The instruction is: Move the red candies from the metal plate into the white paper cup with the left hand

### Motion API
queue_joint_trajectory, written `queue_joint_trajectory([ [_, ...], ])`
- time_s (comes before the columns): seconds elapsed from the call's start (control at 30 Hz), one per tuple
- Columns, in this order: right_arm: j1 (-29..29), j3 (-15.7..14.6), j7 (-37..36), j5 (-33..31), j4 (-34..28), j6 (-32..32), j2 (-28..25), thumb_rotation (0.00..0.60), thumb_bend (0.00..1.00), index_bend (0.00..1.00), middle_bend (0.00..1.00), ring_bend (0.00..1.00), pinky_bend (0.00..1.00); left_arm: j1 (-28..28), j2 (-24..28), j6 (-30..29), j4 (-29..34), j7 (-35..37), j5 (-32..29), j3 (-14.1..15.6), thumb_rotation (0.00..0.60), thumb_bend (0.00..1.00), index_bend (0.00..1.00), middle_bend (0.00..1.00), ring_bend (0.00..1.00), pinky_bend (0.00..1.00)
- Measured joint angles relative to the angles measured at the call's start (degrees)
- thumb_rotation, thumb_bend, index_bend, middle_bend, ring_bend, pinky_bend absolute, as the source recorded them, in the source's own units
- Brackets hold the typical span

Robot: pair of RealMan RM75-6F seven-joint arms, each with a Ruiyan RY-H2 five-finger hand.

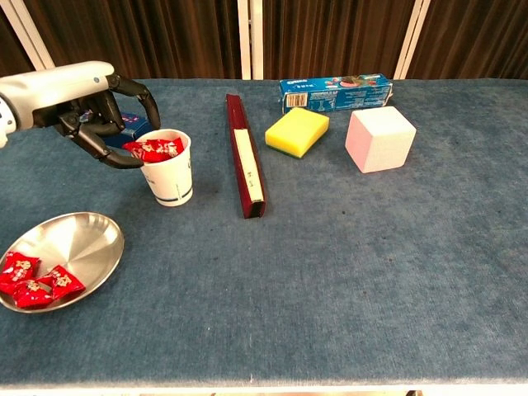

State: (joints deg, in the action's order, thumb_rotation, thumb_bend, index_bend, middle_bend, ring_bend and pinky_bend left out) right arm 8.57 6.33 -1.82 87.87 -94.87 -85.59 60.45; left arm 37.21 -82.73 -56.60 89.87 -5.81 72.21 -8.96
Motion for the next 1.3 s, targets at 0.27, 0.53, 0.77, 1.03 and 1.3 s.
queue_joint_trajectory([
  [0.27, 0.3, 0.1, 0.2, 0.2, -0.2, 0.2, 0.0, 0.6, 0.16, 0.0, 0.06, 0.0, 0.02, -1.5, 1.6, -3.0, 1.3, 1.6, 1.1, -0.1, 0.559, 0.08, 0.33, 0.97, 0.87, 0.74],
  [0.53, 0.3, 0.2, 0.1, 0.4, -0.3, 0.0, -0.2, 0.6, 0.16, 0.0, 0.06, 0.0, 0.02, -5.4, 4.3, -7.1, 2.8, 1.7, 2.1, 2.2, 0.559, 0.08, 0.33, 0.97, 0.87, 0.74],
  [0.77, 0.3, 0.3, 0.6, 0.7, -0.8, -0.6, -0.6, 0.6, 0.16, 0.0, 0.06, 0.0, 0.02, -11.2, 6.5, -11.0, 1.9, 1.8, 6.2, 9.1, 0.592, 0.15, 0.36, 0.97, 0.87, 0.74],
  [1.03, 0.3, 0.4, 1.6, 1.5, -2.2, -1.1, -1.2, 0.6, 0.16, 0.0, 0.06, 0.0, 0.02, -15.4, 8.0, -12.1, 1.3, -2.4, 10.3, 15.0, 0.599, 0.16, 0.38, 0.97, 0.87, 0.74],
  [1.3, 0.3, 0.1, 1.7, 1.6, -2.4, -1.0, -1.2, 0.6, 0.16, 0.0, 0.06, 0.0, 0.02, -16.4, 7.0, -10.6, 2.1, -5.6, 10.0, 15.6, 0.582, 0.15, 0.4, 0.97, 0.87, 0.74],
])
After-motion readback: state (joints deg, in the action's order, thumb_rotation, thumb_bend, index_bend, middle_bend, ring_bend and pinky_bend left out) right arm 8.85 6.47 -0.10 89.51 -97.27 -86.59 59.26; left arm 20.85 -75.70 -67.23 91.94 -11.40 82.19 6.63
